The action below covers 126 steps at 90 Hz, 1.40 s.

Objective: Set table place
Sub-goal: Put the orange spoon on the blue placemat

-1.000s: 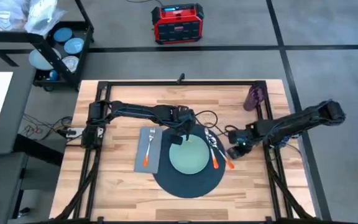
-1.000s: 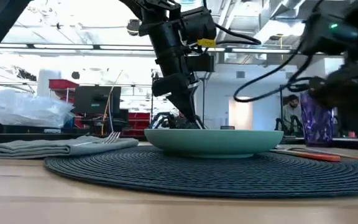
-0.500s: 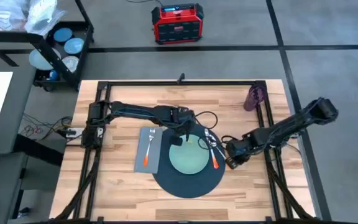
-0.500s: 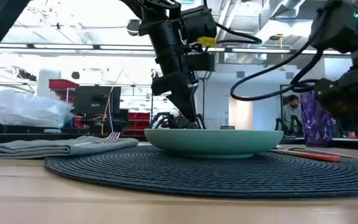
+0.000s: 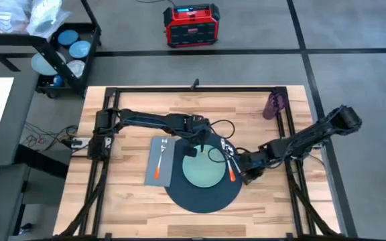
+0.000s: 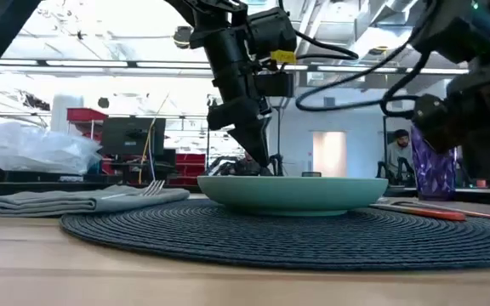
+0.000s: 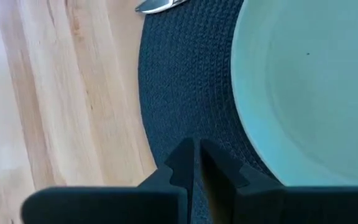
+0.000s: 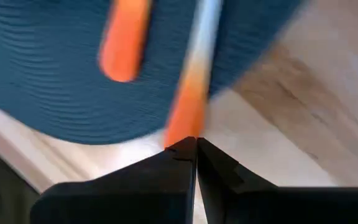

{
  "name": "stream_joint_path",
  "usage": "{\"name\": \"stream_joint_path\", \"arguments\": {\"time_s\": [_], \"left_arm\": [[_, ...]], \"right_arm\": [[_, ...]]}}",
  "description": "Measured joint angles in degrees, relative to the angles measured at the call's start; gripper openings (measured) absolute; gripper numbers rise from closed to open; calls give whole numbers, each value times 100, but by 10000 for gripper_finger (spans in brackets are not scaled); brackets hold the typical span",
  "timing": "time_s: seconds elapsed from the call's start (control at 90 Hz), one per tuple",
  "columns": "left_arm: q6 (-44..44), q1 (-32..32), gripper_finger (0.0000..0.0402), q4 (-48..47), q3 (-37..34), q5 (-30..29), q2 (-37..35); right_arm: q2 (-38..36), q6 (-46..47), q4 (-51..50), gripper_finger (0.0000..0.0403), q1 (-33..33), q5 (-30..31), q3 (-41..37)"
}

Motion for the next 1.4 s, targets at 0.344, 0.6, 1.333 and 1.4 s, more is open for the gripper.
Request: {"name": "stream_joint_path", "arguments": {"time_s": [0.344,0.6,1.333,1.4], "left_arm": [[0,1,11,-2,0,-3,0],[0,1,11,-12,0,-5,0],[-105,1,11,-93,0,16,0],[-94,1,11,-89,0,16,0]], "right_arm": [[-4,-19,-559,0,-52,179,0],[32,-25,-351,0,34,-65,0],[551,-148,532,0,137,-96,57],[493,-213,492,0,134,-70,53]]}}
